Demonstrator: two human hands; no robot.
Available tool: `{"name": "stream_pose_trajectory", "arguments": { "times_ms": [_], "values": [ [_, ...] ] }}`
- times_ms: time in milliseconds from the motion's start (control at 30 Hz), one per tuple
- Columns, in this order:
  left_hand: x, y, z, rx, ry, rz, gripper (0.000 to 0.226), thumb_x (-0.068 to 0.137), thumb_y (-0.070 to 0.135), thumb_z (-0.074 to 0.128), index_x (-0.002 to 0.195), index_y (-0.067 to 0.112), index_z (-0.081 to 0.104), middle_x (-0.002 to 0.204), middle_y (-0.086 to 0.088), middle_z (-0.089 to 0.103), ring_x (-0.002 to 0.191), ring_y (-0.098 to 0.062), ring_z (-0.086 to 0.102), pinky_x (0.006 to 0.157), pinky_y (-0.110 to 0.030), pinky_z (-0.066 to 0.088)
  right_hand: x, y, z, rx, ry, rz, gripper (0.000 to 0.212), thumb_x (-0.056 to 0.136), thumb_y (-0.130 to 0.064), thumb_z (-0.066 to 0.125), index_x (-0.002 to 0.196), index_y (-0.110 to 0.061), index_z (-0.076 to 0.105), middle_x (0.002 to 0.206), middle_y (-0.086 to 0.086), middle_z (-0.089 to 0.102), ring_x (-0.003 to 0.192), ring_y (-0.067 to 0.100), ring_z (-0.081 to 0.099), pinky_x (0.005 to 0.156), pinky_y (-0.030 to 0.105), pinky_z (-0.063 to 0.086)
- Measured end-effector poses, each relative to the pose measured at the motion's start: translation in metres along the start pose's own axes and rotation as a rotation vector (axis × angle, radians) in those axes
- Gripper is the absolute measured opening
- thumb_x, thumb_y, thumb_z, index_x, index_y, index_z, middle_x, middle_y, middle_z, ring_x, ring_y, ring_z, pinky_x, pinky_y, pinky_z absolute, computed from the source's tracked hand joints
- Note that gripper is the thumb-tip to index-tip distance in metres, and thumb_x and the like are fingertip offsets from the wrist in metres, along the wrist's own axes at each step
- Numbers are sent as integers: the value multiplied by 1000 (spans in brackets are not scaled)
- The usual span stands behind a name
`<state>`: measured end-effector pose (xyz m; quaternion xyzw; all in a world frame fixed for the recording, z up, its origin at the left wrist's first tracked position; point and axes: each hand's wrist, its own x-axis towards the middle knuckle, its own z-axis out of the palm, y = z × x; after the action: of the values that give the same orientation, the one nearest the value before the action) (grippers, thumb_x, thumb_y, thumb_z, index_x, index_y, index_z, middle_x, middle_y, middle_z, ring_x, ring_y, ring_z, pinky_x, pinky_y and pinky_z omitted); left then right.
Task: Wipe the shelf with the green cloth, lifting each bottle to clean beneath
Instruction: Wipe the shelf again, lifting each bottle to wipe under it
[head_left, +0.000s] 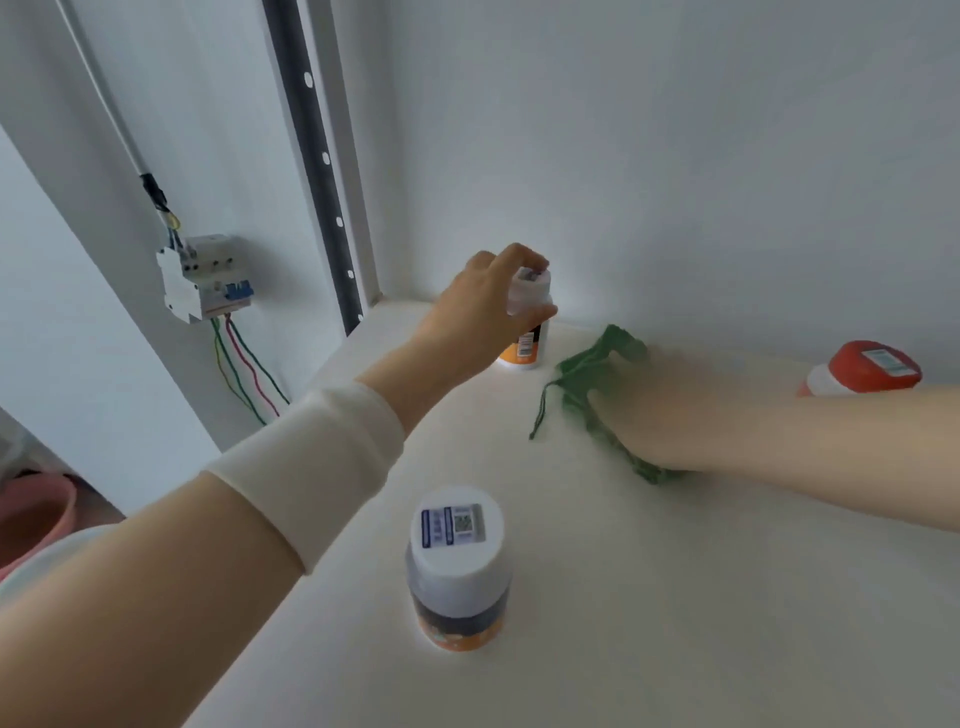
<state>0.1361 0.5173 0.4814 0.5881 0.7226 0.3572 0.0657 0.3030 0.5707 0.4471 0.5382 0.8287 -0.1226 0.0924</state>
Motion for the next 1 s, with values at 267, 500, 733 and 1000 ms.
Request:
{"name": "stream_pose_trajectory", "arguments": {
  "times_ms": [267, 500, 733, 1000],
  "values": [
    [26, -4, -54, -179, 264, -12, 24, 85, 25, 58, 108, 21, 55, 95, 0, 57, 79, -20, 58, 63, -25, 46, 33, -54, 0, -6, 113, -230, 54, 95, -47, 18, 145, -30, 4, 156, -3, -6, 142, 21, -6, 112, 52, -5],
    [17, -4, -80, -196, 280, -4, 21, 86, 30, 57, 106, 28, 53, 89, 14, 52, 81, -6, 59, 75, -30, 55, -29, -23, 18, -70, -9, -983, 55, 87, -58, 19, 139, -51, 4, 150, -27, -13, 137, -4, -17, 109, 26, -21],
    [1, -14, -65, -102, 214, 14, 24, 86, 29, 58, 109, 29, 52, 104, 8, 53, 78, 2, 53, 54, -7, 38, 46, -33, -10, -65, 58, -338, 49, 96, -45, 17, 143, -39, 5, 155, -10, -10, 143, 13, -9, 116, 46, -5],
    [-14, -10, -39, -82, 67, 8, 27, 85, 30, 58, 111, 29, 51, 111, 5, 55, 91, -10, 54, 57, -11, 33, -39, -5, 11, -194, -194, -749, 59, 94, -48, 23, 134, -50, -20, 138, -25, -40, 129, 2, -38, 107, 39, -25]
  ]
}}
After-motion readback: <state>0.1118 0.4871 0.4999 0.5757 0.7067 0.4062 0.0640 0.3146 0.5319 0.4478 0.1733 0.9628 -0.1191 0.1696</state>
